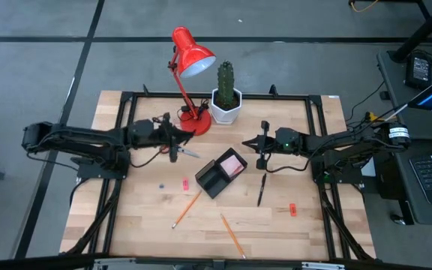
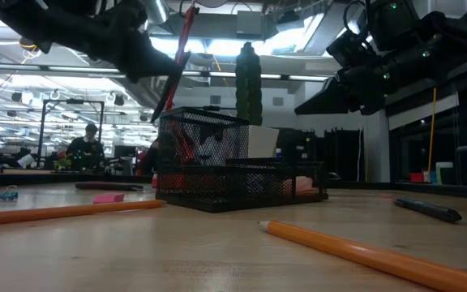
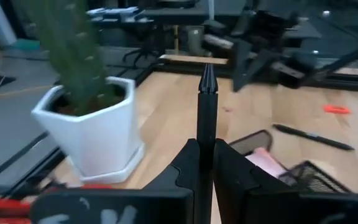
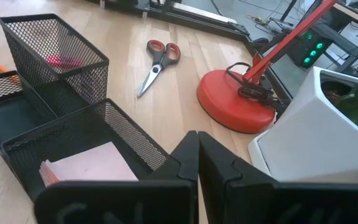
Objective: Pick and place office supplies into organizer
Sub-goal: Put the top black pen into the black desk organizer
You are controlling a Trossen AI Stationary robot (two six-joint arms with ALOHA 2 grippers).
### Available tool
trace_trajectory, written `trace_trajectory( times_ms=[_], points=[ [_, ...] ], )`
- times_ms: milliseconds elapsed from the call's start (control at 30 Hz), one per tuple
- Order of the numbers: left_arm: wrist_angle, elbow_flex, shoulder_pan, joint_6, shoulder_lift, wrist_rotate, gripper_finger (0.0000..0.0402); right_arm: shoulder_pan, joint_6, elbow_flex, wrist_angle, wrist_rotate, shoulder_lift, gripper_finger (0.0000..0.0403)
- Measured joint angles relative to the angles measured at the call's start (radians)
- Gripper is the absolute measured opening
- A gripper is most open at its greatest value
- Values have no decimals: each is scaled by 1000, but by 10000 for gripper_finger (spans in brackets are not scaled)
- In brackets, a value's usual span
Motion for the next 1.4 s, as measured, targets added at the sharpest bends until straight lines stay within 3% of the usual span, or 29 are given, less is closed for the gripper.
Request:
trace_trajectory(
  times_ms=[267,500,733,967,1400],
  points=[
    [196,0,-149,73,48,2,22,0,0,0,20,0,0,8],
    [438,0,-222,64,206,-32,22,0,3,0,27,0,0,8],
    [553,0,-295,26,321,-62,22,0,4,0,27,0,0,8],
    [690,2,-327,3,431,-71,22,0,8,0,27,0,0,8],
    [769,58,-323,-26,649,-131,22,0,57,0,26,-1,0,8]
  ],
)
